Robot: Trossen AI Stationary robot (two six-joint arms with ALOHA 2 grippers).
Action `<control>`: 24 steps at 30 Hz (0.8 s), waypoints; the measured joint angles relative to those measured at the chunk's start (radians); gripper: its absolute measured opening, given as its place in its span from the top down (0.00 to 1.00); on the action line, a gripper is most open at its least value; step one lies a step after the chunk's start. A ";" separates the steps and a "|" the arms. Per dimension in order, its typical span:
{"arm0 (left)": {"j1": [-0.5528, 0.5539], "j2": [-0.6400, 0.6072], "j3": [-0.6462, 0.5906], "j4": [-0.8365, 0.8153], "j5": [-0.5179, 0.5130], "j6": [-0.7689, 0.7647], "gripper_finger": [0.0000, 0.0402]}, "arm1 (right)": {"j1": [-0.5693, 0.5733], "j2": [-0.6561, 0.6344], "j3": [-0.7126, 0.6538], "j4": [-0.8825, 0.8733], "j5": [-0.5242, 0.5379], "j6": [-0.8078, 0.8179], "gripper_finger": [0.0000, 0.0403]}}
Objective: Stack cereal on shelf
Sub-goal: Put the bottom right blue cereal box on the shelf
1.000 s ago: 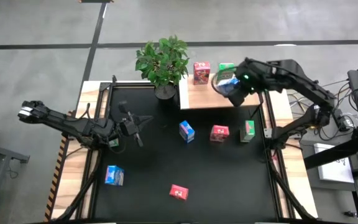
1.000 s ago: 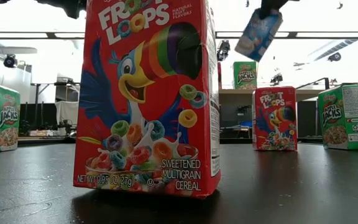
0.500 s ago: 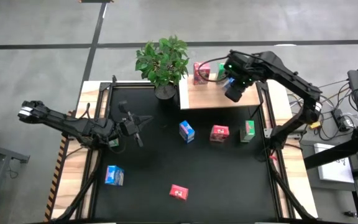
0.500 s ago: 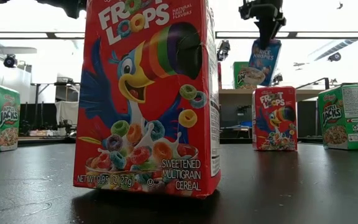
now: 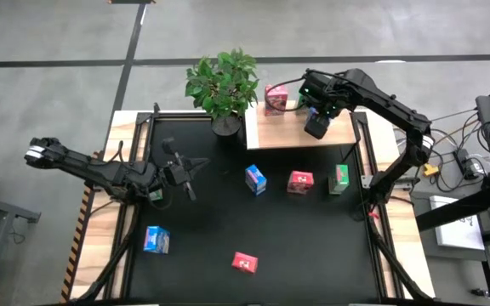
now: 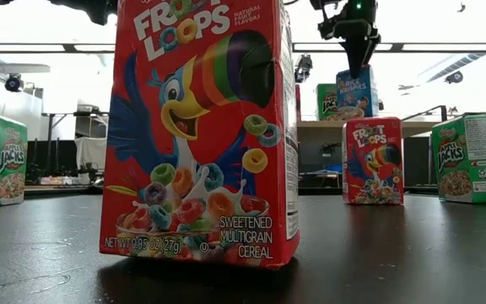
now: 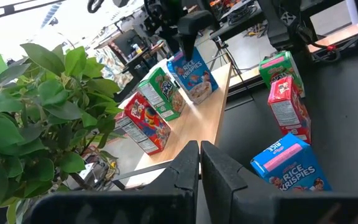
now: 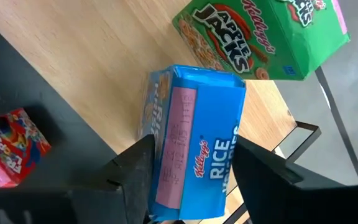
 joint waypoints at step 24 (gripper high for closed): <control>0.000 0.000 0.000 0.003 0.000 0.000 1.00 | 0.175 -0.001 0.186 0.070 -0.001 0.096 0.70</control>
